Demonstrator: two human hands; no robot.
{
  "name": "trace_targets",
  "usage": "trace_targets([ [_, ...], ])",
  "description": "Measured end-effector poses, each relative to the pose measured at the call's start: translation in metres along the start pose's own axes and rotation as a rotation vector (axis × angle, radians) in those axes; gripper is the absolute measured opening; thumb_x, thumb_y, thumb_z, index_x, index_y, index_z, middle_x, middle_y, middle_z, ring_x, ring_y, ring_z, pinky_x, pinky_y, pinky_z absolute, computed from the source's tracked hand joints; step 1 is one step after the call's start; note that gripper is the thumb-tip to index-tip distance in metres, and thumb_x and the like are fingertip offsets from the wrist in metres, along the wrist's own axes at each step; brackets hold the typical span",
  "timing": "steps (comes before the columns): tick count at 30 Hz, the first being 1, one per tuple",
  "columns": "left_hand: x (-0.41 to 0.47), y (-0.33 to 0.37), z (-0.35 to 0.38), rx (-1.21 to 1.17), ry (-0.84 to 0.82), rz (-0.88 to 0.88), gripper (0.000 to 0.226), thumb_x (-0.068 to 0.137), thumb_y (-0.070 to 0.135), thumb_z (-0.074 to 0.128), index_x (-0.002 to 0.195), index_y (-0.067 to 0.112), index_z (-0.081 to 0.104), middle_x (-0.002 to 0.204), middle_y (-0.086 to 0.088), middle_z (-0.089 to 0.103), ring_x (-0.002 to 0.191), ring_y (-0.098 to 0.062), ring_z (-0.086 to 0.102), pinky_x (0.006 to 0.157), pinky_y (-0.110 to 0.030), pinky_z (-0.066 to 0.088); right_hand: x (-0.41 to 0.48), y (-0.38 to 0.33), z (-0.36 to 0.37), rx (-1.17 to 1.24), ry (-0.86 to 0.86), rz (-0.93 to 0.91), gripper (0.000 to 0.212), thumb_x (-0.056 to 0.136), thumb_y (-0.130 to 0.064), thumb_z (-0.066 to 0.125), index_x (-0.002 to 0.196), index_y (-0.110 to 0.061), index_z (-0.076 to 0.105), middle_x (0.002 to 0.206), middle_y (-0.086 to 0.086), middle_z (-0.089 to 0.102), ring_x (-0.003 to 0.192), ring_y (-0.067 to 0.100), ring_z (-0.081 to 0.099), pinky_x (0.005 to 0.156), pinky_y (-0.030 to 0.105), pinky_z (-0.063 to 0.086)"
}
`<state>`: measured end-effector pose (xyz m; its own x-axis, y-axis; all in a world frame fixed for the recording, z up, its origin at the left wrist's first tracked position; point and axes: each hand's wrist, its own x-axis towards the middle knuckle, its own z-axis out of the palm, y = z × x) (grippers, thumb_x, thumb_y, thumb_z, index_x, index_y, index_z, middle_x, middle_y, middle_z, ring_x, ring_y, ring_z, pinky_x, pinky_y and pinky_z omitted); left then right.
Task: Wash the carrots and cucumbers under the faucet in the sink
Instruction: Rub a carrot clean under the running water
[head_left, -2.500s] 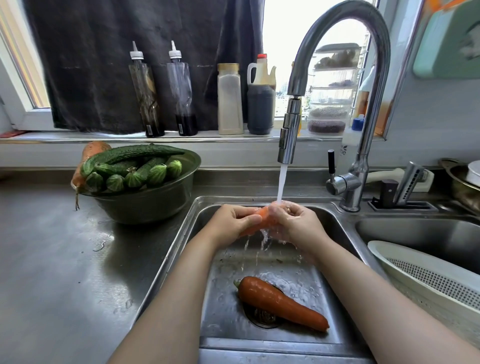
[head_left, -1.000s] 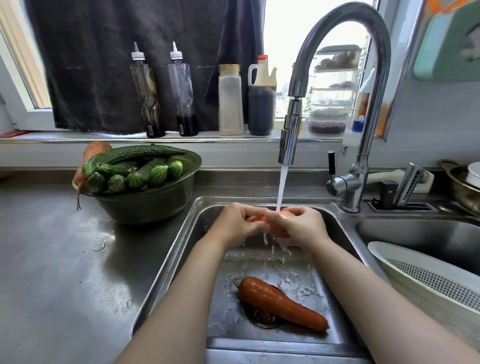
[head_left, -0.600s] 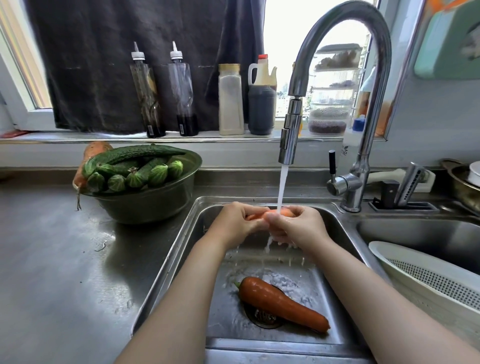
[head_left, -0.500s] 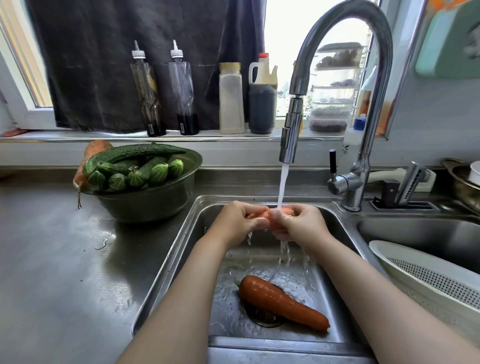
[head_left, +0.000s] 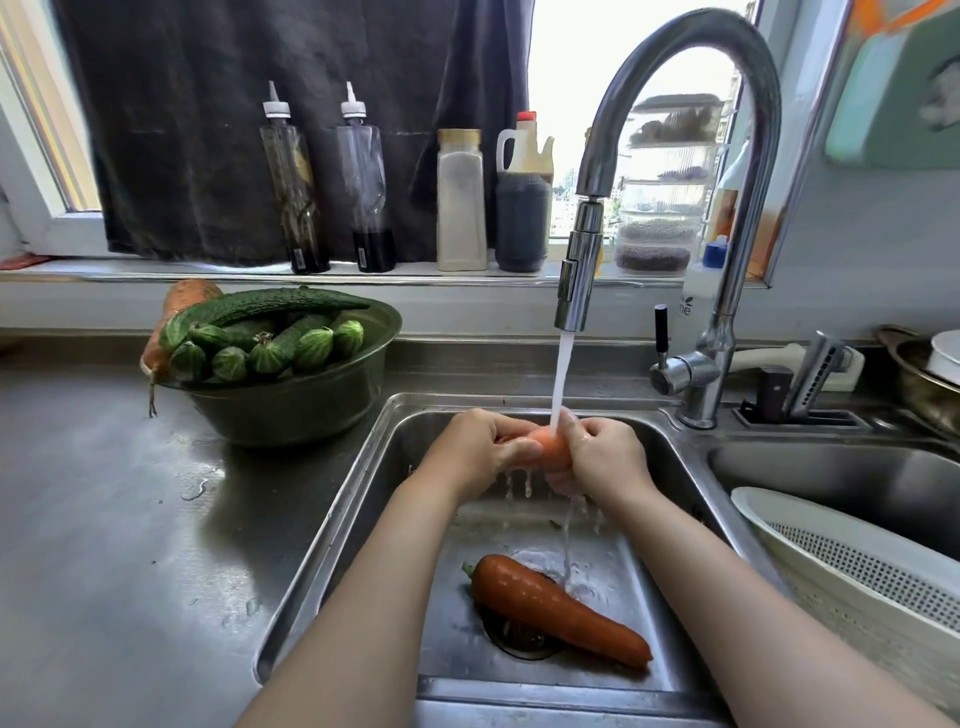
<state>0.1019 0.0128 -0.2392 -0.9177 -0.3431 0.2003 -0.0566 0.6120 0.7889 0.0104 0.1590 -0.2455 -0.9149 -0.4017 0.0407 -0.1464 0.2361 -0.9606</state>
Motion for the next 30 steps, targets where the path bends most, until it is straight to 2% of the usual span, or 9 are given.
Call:
trace_targets([
  [3, 0.001, -0.006, -0.004, -0.005, 0.016, -0.036, 0.029, 0.089, 0.030, 0.080, 0.118, 0.029, 0.077, 0.107, 0.011, 0.078, 0.099, -0.006, 0.071, 0.101, -0.041, 0.055, -0.001, -0.002, -0.003, 0.051, -0.129, 0.034, 0.029, 0.108, -0.036, 0.049, 0.113, -0.012, 0.066, 0.097, 0.022, 0.072, 0.071, 0.035, 0.076, 0.067, 0.049, 0.064],
  [6, -0.001, -0.008, -0.008, -0.010, -0.001, -0.025, 0.029, 0.090, 0.031, 0.078, 0.119, 0.026, 0.077, 0.103, 0.012, 0.077, 0.096, -0.006, 0.072, 0.097, -0.039, 0.057, -0.007, -0.002, -0.002, 0.038, -0.281, 0.002, 0.030, 0.104, -0.027, 0.060, 0.129, -0.012, 0.056, 0.112, 0.018, 0.067, 0.084, 0.030, 0.076, 0.067, 0.040, 0.065],
  [8, -0.002, -0.008, -0.010, -0.031, -0.021, -0.002, 0.029, 0.091, 0.033, 0.077, 0.119, 0.025, 0.077, 0.103, 0.015, 0.077, 0.099, -0.005, 0.071, 0.098, -0.036, 0.056, -0.010, -0.002, -0.001, -0.010, -0.267, -0.044, 0.036, 0.099, -0.026, 0.068, 0.130, -0.016, 0.054, 0.107, 0.013, 0.069, 0.080, 0.023, 0.076, 0.063, 0.032, 0.063],
  [11, -0.001, -0.013, -0.013, -0.063, -0.019, -0.023, 0.028, 0.094, 0.026, 0.074, 0.121, 0.024, 0.076, 0.092, 0.018, 0.076, 0.087, -0.004, 0.070, 0.090, -0.034, 0.055, -0.007, -0.003, -0.001, 0.106, -0.275, -0.013, 0.038, 0.100, -0.018, 0.067, 0.135, -0.009, 0.056, 0.099, 0.019, 0.072, 0.075, 0.025, 0.077, 0.068, 0.038, 0.065],
  [18, -0.002, -0.024, -0.023, -0.105, -0.055, -0.040, 0.025, 0.100, 0.017, 0.066, 0.122, 0.028, 0.074, 0.089, 0.020, 0.075, 0.081, 0.004, 0.068, 0.089, -0.022, 0.055, -0.008, -0.007, -0.012, 0.357, -0.449, 0.087, 0.026, 0.107, -0.010, 0.051, 0.129, -0.006, 0.064, 0.109, 0.023, 0.075, 0.095, 0.035, 0.077, 0.081, 0.040, 0.064],
  [21, -0.002, -0.024, -0.024, -0.119, -0.042, -0.026, 0.023, 0.100, 0.019, 0.067, 0.119, 0.030, 0.075, 0.090, 0.020, 0.076, 0.084, 0.002, 0.069, 0.096, -0.033, 0.055, -0.010, -0.007, -0.010, 0.408, -0.395, 0.096, 0.029, 0.102, -0.014, 0.062, 0.129, -0.006, 0.064, 0.109, 0.025, 0.074, 0.093, 0.037, 0.077, 0.078, 0.042, 0.065],
  [25, -0.001, -0.024, -0.018, -0.109, -0.026, -0.013, 0.029, 0.096, 0.032, 0.070, 0.126, 0.031, 0.073, 0.113, 0.012, 0.076, 0.110, -0.010, 0.069, 0.108, -0.044, 0.050, -0.013, -0.012, -0.010, 0.465, -0.249, 0.138, 0.039, 0.087, -0.020, 0.079, 0.122, -0.007, 0.065, 0.106, 0.028, 0.072, 0.082, 0.039, 0.077, 0.067, 0.036, 0.066],
  [27, 0.000, -0.024, -0.015, -0.135, -0.028, -0.013, 0.027, 0.095, 0.036, 0.070, 0.122, 0.036, 0.073, 0.112, 0.013, 0.077, 0.111, -0.014, 0.069, 0.107, -0.049, 0.050, -0.016, -0.014, -0.007, 0.435, -0.177, 0.134, 0.039, 0.083, -0.026, 0.083, 0.114, -0.009, 0.067, 0.099, 0.026, 0.073, 0.077, 0.037, 0.078, 0.064, 0.037, 0.065],
  [30, 0.001, -0.025, -0.013, -0.141, -0.025, -0.021, 0.019, 0.097, 0.031, 0.070, 0.106, 0.047, 0.077, 0.104, 0.016, 0.077, 0.107, -0.012, 0.070, 0.106, -0.051, 0.051, -0.017, -0.016, -0.002, 0.387, -0.110, 0.132, 0.024, 0.092, -0.030, 0.077, 0.103, -0.011, 0.068, 0.087, 0.026, 0.074, 0.071, 0.036, 0.077, 0.064, 0.039, 0.066],
])
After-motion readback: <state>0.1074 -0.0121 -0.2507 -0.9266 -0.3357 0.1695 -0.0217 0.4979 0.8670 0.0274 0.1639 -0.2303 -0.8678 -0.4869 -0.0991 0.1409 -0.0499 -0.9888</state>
